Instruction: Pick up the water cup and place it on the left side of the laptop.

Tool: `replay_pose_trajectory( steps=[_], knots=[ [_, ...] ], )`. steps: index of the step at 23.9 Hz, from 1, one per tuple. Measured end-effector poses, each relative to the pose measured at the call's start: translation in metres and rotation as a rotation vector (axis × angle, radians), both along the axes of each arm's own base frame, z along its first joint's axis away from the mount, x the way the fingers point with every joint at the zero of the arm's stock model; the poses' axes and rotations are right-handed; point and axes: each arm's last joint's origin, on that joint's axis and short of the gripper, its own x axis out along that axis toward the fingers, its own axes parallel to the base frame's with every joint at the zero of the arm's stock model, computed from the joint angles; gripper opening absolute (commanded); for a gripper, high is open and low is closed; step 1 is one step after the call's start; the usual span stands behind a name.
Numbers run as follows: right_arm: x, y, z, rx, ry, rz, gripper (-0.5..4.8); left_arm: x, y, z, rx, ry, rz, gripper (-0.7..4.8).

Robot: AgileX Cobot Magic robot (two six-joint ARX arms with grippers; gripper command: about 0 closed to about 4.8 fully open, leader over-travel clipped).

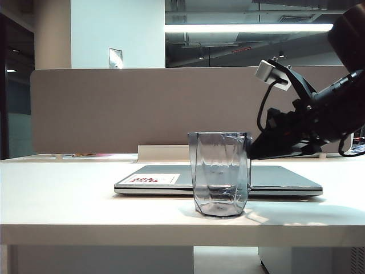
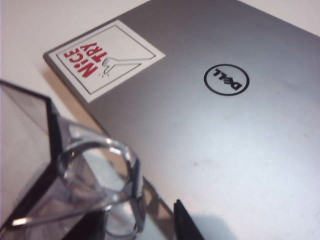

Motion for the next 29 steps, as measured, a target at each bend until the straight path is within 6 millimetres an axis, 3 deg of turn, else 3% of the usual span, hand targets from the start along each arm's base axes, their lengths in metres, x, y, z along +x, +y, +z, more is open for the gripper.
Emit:
replay_pose_trajectory(
  steps=[3,7,13,22,29],
  knots=[
    [0.0029,0.0009,-0.0011,0.022,-0.011,-0.010,1.87,0.0000,0.0000,0.0001,0.000,-0.001,0.000,-0.06],
    [0.0032,0.0010,-0.0016,0.023,-0.010,-0.012,1.03,0.0000,0.0000,0.0001,0.000,-0.001,0.000,-0.06],
    [0.0063,0.0020,-0.0028,0.034,-0.034,-0.012,1.02,0.0000,0.0000,0.0001,0.000,-0.002,0.000,-0.06],
    [0.0079,0.0027,-0.0058,0.062,-0.010,-0.026,0.02,0.0000,0.0000,0.0006,0.000,-0.006,0.000,-0.06],
    [0.0081,0.0029,-0.0054,0.070,-0.011,-0.028,-0.02,0.0000,0.0000,0.0008,0.000,-0.008,0.000,-0.06]
  ],
)
